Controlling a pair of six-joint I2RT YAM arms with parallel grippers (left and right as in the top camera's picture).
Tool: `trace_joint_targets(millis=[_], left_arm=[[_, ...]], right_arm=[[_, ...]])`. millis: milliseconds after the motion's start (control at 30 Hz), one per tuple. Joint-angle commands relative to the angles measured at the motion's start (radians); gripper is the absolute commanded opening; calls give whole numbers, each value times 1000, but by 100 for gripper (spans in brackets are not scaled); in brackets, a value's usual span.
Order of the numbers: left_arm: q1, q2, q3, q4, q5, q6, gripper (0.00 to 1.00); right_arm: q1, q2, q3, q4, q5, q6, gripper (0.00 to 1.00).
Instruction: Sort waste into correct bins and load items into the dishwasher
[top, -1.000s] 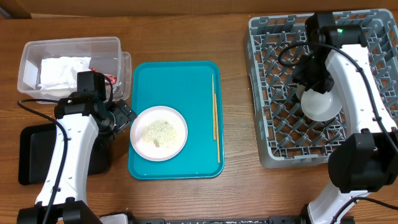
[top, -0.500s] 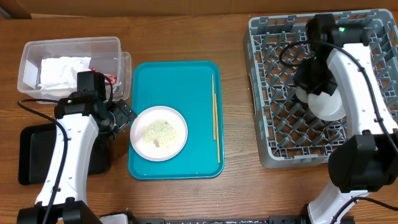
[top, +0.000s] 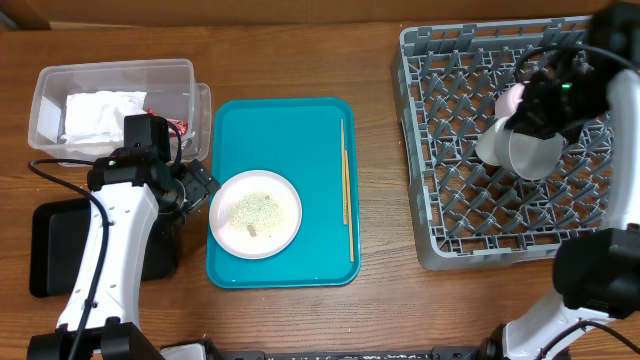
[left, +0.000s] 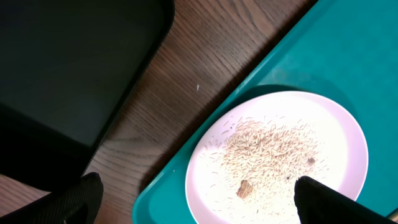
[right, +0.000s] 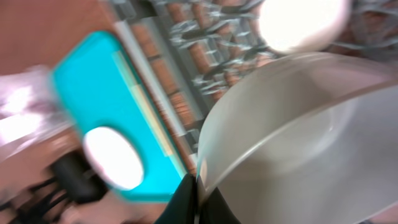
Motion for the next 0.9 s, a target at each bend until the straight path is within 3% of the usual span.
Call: trace_joint_targets(millis=[0, 333, 633, 867], left_arm=[[4, -3, 0, -2, 2, -14, 100], [4, -3, 0, -2, 1, -14, 100], [4, -3, 0, -2, 1, -13, 100], [4, -3, 0, -2, 1, -14, 100]], right_arm=[[-79, -64, -94, -2, -375, -230, 4], [-209, -111, -503, 7, -751, -672, 4], [-345, -106, -642, 127, -786, -708, 4], [-345, -103, -642, 139, -787, -708, 5]])
